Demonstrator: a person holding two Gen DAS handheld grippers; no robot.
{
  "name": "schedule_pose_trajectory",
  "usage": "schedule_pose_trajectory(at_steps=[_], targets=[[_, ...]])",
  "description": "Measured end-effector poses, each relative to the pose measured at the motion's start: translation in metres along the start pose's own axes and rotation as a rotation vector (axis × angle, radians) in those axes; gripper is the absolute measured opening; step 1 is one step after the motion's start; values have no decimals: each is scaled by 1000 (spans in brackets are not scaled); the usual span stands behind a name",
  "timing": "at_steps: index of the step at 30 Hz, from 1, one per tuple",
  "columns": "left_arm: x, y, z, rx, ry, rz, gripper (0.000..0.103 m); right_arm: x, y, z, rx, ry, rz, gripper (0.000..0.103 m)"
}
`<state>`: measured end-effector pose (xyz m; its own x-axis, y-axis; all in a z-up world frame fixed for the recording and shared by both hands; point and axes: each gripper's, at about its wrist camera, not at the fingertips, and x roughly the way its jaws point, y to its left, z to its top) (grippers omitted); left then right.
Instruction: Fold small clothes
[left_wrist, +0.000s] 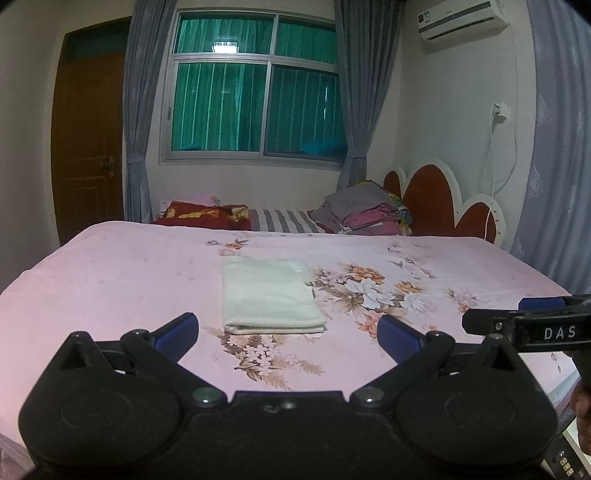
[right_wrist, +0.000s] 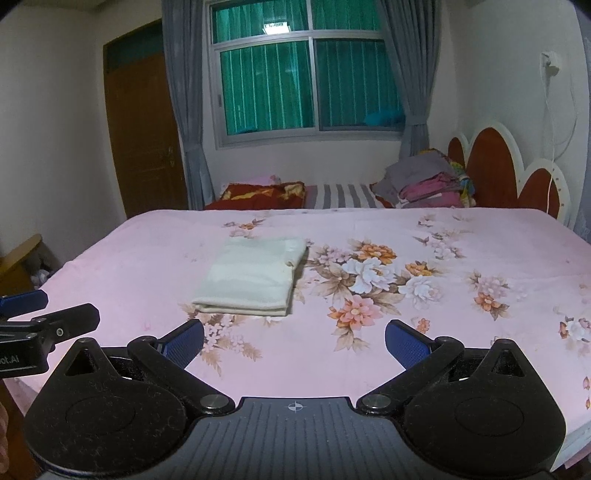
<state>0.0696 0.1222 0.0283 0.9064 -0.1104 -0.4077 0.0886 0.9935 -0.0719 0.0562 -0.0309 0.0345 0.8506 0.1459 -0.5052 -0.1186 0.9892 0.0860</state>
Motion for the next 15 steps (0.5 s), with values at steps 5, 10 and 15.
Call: schedule_pose_trajectory(at_steps=[5,10,15], targets=[[0,1,1,3,3,-3,103,-2,-1,1,-3,3,1,103],[1,3,1,2,3,0,103,-2,-1,1,-1,0,1,103],[3,6,0,1,8,-5,103,-1,-1,3,1,-2,1,103]])
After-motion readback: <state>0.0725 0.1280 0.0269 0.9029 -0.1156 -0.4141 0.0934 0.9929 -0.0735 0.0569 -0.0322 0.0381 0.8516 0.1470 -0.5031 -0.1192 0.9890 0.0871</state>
